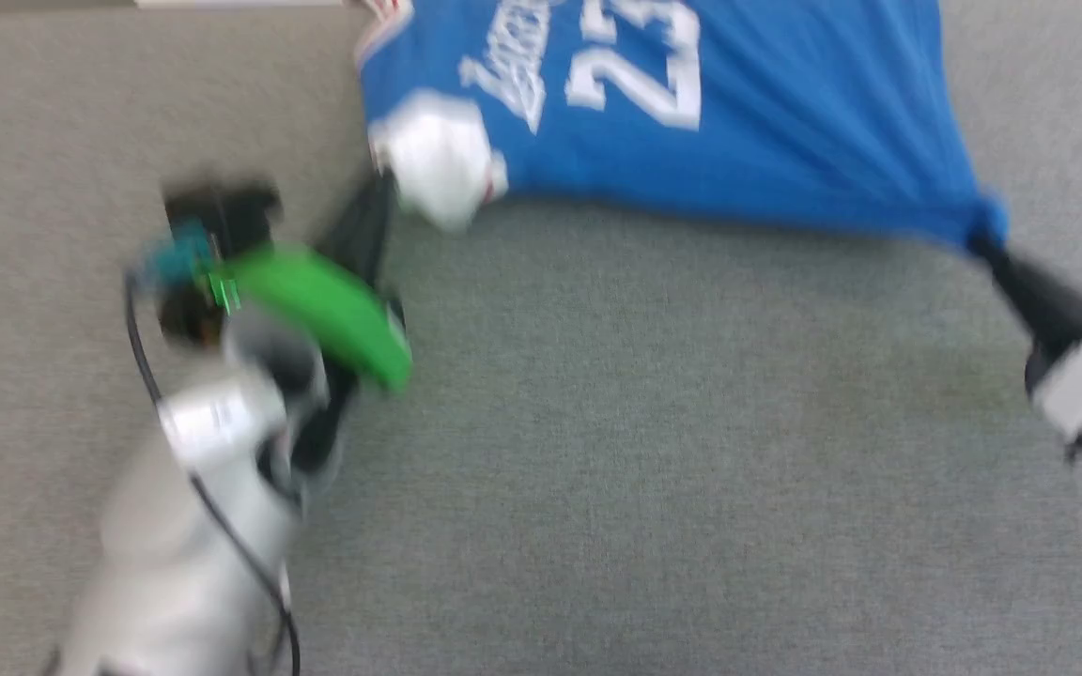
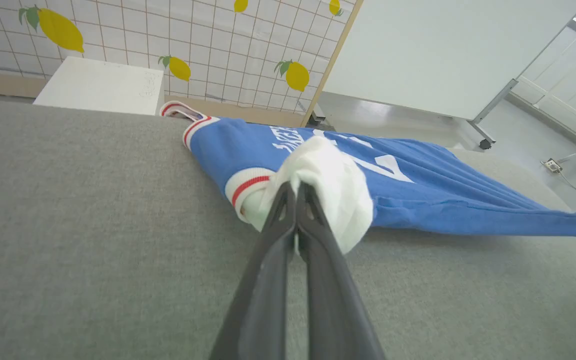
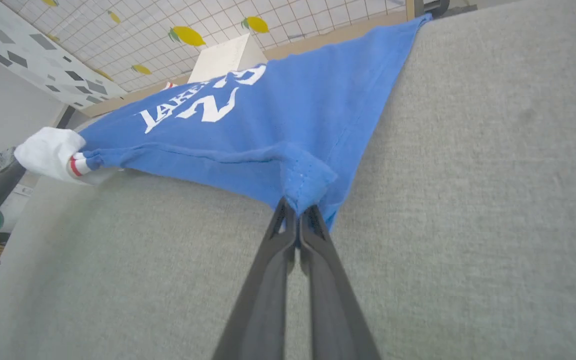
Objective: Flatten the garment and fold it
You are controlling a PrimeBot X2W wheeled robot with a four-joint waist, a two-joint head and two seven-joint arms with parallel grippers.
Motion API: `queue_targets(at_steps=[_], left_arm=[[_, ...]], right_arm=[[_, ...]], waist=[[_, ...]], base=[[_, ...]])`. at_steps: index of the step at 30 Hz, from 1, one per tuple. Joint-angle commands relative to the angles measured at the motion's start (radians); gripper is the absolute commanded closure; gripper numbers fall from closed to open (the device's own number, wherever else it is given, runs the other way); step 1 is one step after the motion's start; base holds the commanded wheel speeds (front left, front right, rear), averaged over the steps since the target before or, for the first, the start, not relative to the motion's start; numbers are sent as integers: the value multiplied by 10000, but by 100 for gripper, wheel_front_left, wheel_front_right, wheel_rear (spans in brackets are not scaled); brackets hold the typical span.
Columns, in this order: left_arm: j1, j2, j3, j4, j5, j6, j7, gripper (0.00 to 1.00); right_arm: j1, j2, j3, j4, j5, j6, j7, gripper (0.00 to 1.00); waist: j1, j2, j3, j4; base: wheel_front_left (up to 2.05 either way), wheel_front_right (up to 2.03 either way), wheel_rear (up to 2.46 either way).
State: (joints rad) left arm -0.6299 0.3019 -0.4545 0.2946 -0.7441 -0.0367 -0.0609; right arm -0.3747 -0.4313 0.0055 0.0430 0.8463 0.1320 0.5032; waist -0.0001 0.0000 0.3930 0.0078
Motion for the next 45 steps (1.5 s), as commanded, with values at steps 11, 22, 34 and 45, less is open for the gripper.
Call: queue_targets(at_steps=[11, 22, 34, 45], left_arm=[[5198, 824, -60, -2951, -1457, 1667, 1401, 100], [8700, 1479, 318, -5672, -2873, 3413, 2672, 100], [6831, 1611, 755, -5773, -2301, 2692, 2115, 100], [3285, 766, 157, -2812, -1481, 1987, 2073, 100]], right_arm=[[3704, -8, -790, -789, -978, -13, 1043, 100], [5755, -11, -1742, -1353, -1631, -13, 2613, 100], [4482, 638, -2622, -2039, -2292, -13, 2519, 100], [2212, 639, -1837, -612, -3240, -13, 2335, 100]], waist=[[1, 0, -2383, 286], [1, 0, -2986, 212], [1, 0, -2592, 132], [1, 0, -914, -55]], base=[[0, 0, 0], [0, 0, 0], [0, 0, 0], [0, 0, 0]])
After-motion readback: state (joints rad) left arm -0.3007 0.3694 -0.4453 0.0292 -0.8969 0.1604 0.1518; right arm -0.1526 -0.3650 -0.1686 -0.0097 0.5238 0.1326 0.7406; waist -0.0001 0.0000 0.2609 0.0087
